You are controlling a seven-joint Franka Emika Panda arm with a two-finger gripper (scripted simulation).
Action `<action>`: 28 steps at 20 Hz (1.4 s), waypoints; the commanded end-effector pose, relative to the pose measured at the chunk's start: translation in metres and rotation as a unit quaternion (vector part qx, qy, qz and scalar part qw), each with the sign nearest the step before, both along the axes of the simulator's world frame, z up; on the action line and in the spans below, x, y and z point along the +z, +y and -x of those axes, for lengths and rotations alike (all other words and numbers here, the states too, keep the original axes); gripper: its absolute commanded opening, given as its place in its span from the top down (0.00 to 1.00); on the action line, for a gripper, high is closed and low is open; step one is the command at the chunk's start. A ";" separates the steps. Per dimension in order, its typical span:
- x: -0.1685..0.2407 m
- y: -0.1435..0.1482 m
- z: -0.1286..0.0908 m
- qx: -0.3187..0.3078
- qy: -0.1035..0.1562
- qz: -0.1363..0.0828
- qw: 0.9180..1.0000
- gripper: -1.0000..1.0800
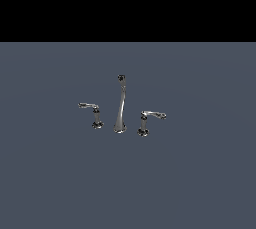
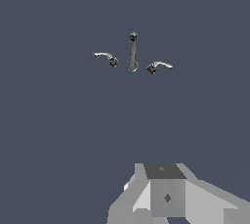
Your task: Turn on the faucet by rotating a designated handle.
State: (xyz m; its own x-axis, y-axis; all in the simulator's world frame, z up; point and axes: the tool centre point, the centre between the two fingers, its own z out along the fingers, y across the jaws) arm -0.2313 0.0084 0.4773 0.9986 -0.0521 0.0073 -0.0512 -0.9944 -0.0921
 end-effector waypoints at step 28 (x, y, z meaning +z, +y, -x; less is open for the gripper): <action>-0.137 0.082 -0.156 -0.338 0.130 -0.092 0.927 1.00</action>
State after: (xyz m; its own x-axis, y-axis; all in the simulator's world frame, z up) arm -0.0831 0.0855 0.3505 0.7378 -0.6107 -0.2876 -0.6667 -0.7261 -0.1682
